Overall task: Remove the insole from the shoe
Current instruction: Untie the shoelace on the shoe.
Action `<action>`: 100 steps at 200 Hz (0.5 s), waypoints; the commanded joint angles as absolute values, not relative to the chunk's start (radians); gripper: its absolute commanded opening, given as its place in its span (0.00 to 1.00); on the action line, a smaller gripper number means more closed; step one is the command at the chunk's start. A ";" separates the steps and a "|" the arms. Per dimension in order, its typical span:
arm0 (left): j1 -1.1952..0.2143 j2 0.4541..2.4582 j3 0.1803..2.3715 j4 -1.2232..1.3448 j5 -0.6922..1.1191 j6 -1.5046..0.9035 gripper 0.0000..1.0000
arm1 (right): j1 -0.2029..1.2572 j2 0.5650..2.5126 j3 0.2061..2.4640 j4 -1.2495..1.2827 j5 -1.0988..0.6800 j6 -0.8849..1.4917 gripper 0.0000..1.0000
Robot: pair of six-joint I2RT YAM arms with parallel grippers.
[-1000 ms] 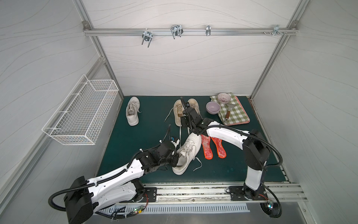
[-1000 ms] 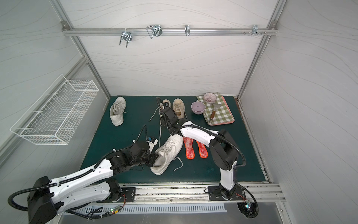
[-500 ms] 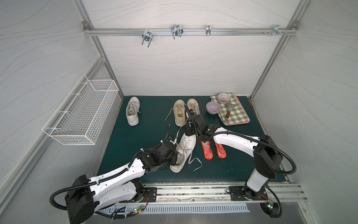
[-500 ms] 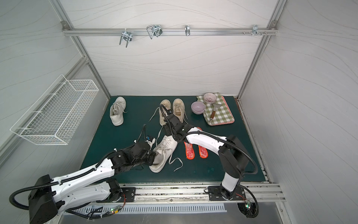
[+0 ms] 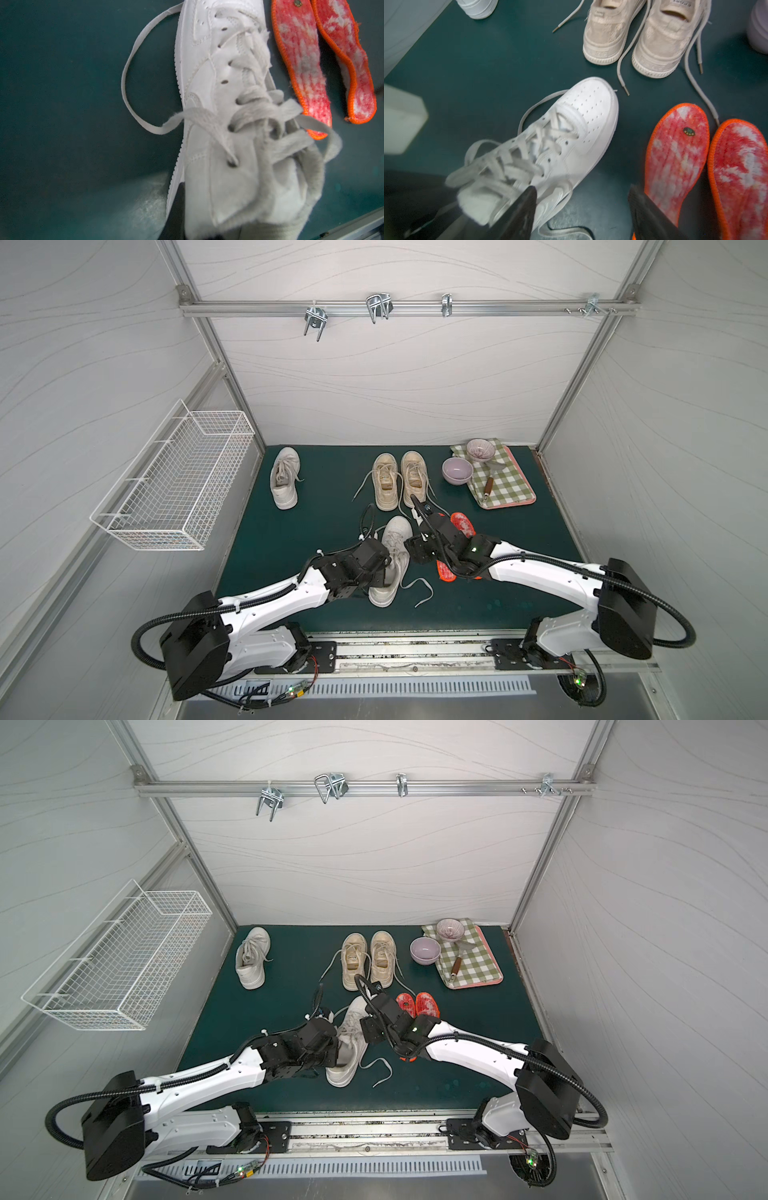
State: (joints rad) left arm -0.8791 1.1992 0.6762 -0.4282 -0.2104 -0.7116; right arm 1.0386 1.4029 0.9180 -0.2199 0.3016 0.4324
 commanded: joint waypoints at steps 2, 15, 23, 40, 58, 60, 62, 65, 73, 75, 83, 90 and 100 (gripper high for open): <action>-0.881 1.236 0.779 -0.337 -0.220 -0.807 0.17 | 1.060 1.373 0.896 -0.228 0.287 0.474 0.72; -0.881 1.263 0.797 -0.334 -0.179 -0.813 0.30 | 1.061 1.372 0.883 -0.227 0.281 0.486 0.72; -0.881 1.275 0.807 -0.334 -0.151 -0.813 0.36 | 1.060 1.368 0.878 -0.225 0.282 0.488 0.72; -0.881 1.278 0.808 -0.327 -0.101 -0.815 0.46 | 1.060 1.361 0.875 -0.230 0.283 0.489 0.72; -0.881 1.259 0.798 -0.315 -0.050 -0.813 0.52 | 1.060 1.350 0.874 -0.230 0.275 0.490 0.71; -0.881 1.257 0.797 -0.312 -0.046 -0.813 0.52 | 1.060 1.350 0.874 -0.229 0.272 0.489 0.71; -0.881 1.253 0.795 -0.310 -0.041 -0.811 0.53 | 1.060 1.349 0.875 -0.229 0.270 0.489 0.71; -0.881 1.247 0.791 -0.305 -0.033 -0.809 0.53 | 1.061 1.347 0.874 -0.229 0.270 0.489 0.70; -0.881 1.233 0.782 -0.292 -0.014 -0.805 0.53 | 1.062 1.344 0.873 -0.229 0.268 0.489 0.70; -0.881 1.229 0.779 -0.289 -0.012 -0.803 0.53 | 1.062 1.343 0.872 -0.230 0.267 0.488 0.70; -0.881 1.215 0.769 -0.279 -0.005 -0.797 0.53 | 1.062 1.339 0.869 -0.227 0.264 0.488 0.69; -0.881 1.201 0.762 -0.282 -0.013 -0.791 0.53 | 1.062 1.336 0.866 -0.224 0.261 0.486 0.68; -0.880 1.184 0.757 -0.300 -0.050 -0.783 0.52 | 1.062 1.336 0.864 -0.224 0.256 0.486 0.66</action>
